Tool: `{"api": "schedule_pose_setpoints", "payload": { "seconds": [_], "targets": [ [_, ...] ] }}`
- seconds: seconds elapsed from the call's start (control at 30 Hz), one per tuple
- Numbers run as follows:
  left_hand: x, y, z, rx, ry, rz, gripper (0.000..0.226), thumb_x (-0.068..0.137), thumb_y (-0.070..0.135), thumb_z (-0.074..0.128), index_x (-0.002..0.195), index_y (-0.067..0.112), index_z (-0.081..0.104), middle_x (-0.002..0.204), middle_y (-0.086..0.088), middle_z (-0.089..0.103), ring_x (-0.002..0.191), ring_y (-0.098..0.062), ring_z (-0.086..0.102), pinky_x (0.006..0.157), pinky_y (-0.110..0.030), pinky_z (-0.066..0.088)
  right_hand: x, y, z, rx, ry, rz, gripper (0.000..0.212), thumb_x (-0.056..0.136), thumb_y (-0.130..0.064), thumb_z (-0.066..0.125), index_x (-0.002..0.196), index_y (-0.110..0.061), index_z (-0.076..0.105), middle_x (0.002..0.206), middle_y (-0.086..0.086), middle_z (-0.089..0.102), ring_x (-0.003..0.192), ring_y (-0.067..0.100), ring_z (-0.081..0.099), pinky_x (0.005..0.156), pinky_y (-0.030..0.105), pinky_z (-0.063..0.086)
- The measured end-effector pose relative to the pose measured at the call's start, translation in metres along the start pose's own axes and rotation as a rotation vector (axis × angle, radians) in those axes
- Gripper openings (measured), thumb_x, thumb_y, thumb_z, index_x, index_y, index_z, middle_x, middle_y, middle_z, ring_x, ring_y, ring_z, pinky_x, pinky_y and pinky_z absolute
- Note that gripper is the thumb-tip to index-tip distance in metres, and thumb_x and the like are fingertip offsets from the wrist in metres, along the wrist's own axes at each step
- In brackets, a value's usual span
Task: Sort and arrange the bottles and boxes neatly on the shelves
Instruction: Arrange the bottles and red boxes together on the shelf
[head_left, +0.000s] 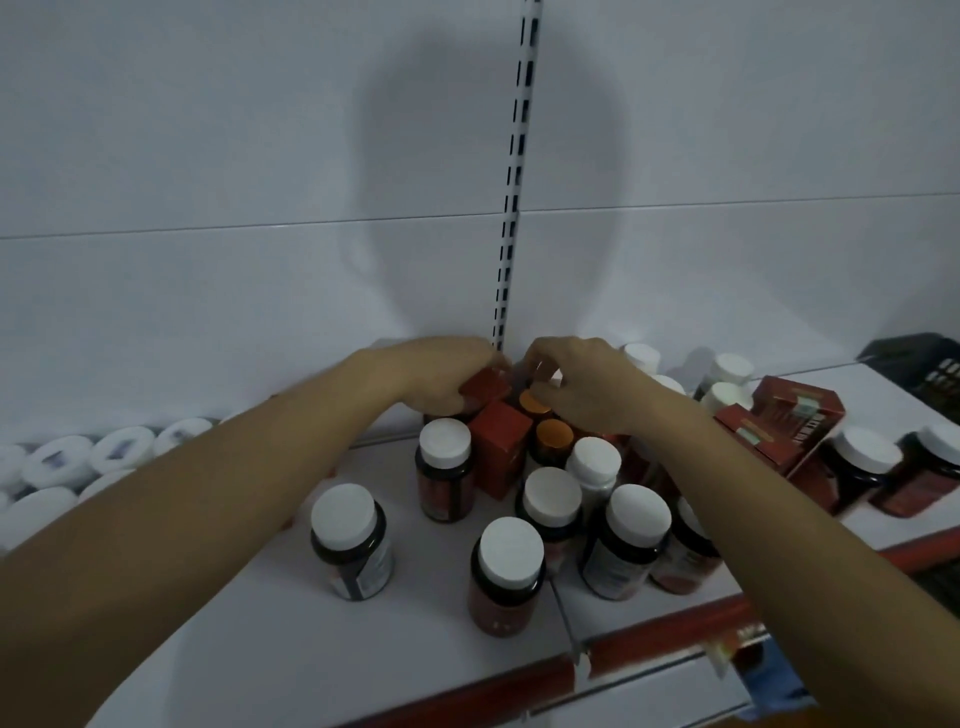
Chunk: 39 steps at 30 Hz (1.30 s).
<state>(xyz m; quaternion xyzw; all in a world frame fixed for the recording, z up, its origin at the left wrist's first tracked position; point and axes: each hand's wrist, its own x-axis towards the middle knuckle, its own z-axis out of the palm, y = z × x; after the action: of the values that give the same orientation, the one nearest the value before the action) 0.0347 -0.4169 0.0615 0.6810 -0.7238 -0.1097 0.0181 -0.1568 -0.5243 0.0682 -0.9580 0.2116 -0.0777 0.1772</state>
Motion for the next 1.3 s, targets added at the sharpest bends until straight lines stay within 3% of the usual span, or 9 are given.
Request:
{"api": "schedule_pose_setpoints", "payload": {
  "seconds": [0.13, 0.23, 0.3, 0.4, 0.57, 0.8, 0.93, 1.07, 1.3],
  "targets": [
    [-0.032, -0.014, -0.011, -0.007, 0.13, -0.026, 0.044, 0.096, 0.019, 0.062, 0.139, 0.018, 0.054, 0.131, -0.003, 0.054, 0.118, -0.018, 0.053, 0.102, -0.033, 0.042, 0.007, -0.012, 0.011, -0.012, -0.013, -0.076, 0.02, 0.092, -0.022, 0.058, 0.111, -0.022, 0.065, 0.102, -0.004, 0.07, 0.094, 0.019, 0.064, 0.081, 0.033, 0.052],
    [-0.068, -0.031, -0.022, 0.065, 0.136, -0.093, 0.028, 0.097, 0.024, 0.062, 0.125, 0.021, 0.062, 0.114, 0.004, 0.062, 0.096, -0.011, 0.052, 0.08, -0.023, 0.039, 0.02, -0.026, 0.021, -0.041, -0.054, -0.183, 0.023, 0.097, -0.025, 0.057, 0.119, -0.024, 0.064, 0.11, -0.004, 0.069, 0.093, 0.015, 0.06, 0.08, 0.029, 0.048],
    [-0.092, -0.04, -0.027, 0.093, 0.128, -0.146, 0.024, 0.096, 0.025, 0.064, 0.121, 0.022, 0.063, 0.109, 0.007, 0.063, 0.09, -0.008, 0.049, 0.074, -0.02, 0.036, 0.033, -0.037, 0.027, -0.071, -0.107, -0.25, 0.028, 0.097, -0.021, 0.06, 0.125, -0.024, 0.063, 0.117, -0.003, 0.069, 0.099, 0.016, 0.059, 0.085, 0.03, 0.047],
    [-0.124, -0.047, -0.025, 0.125, 0.104, -0.242, 0.029, 0.093, 0.026, 0.067, 0.121, 0.019, 0.063, 0.118, 0.004, 0.062, 0.1, -0.014, 0.054, 0.083, -0.027, 0.042, 0.05, -0.053, 0.035, -0.148, -0.214, -0.307, 0.034, 0.096, -0.016, 0.061, 0.128, -0.026, 0.063, 0.124, -0.002, 0.066, 0.11, 0.019, 0.059, 0.096, 0.037, 0.049],
    [-0.145, -0.045, 0.003, 0.12, 0.129, -0.364, 0.036, 0.088, 0.028, 0.069, 0.122, 0.018, 0.062, 0.13, 0.003, 0.059, 0.122, -0.019, 0.053, 0.095, -0.035, 0.047, 0.065, -0.06, 0.042, -0.23, -0.333, -0.325, 0.036, 0.093, -0.01, 0.063, 0.124, -0.028, 0.066, 0.116, -0.004, 0.066, 0.106, 0.019, 0.061, 0.094, 0.04, 0.052],
    [-0.139, -0.05, 0.038, 0.074, 0.198, -0.449, 0.064, 0.072, 0.002, 0.073, 0.13, 0.024, 0.059, 0.126, 0.001, 0.048, 0.116, -0.023, 0.051, 0.089, -0.031, 0.043, 0.069, -0.052, 0.038, -0.159, -0.211, -0.343, 0.034, 0.092, -0.018, 0.068, 0.125, -0.025, 0.062, 0.105, -0.007, 0.063, 0.096, 0.015, 0.055, 0.085, 0.033, 0.048],
    [-0.135, -0.047, 0.04, 0.218, 0.222, -0.485, 0.063, 0.069, -0.004, 0.067, 0.12, 0.032, 0.058, 0.12, 0.006, 0.048, 0.112, -0.023, 0.043, 0.079, -0.031, 0.025, 0.067, -0.052, 0.029, -0.128, -0.108, -0.364, 0.033, 0.092, -0.019, 0.068, 0.124, -0.026, 0.062, 0.093, -0.013, 0.052, 0.088, 0.014, 0.051, 0.079, 0.029, 0.043],
    [-0.13, -0.046, 0.039, 0.14, 0.265, -0.386, 0.053, 0.072, -0.003, 0.065, 0.116, 0.026, 0.063, 0.114, 0.003, 0.053, 0.102, -0.025, 0.054, 0.075, -0.033, 0.04, 0.063, -0.052, 0.021, -0.102, -0.037, -0.347, 0.036, 0.094, -0.02, 0.065, 0.13, -0.024, 0.06, 0.103, -0.005, 0.053, 0.095, 0.018, 0.052, 0.085, 0.032, 0.045],
    [-0.105, -0.027, 0.047, -0.096, 0.297, -0.182, 0.043, 0.076, 0.014, 0.081, 0.115, 0.025, 0.065, 0.134, 0.003, 0.046, 0.125, -0.018, 0.048, 0.097, -0.039, 0.049, 0.064, -0.064, 0.004, -0.05, 0.103, -0.332, 0.036, 0.095, -0.016, 0.063, 0.131, -0.022, 0.06, 0.112, 0.004, 0.058, 0.101, 0.019, 0.053, 0.088, 0.029, 0.043]
  ]
}}
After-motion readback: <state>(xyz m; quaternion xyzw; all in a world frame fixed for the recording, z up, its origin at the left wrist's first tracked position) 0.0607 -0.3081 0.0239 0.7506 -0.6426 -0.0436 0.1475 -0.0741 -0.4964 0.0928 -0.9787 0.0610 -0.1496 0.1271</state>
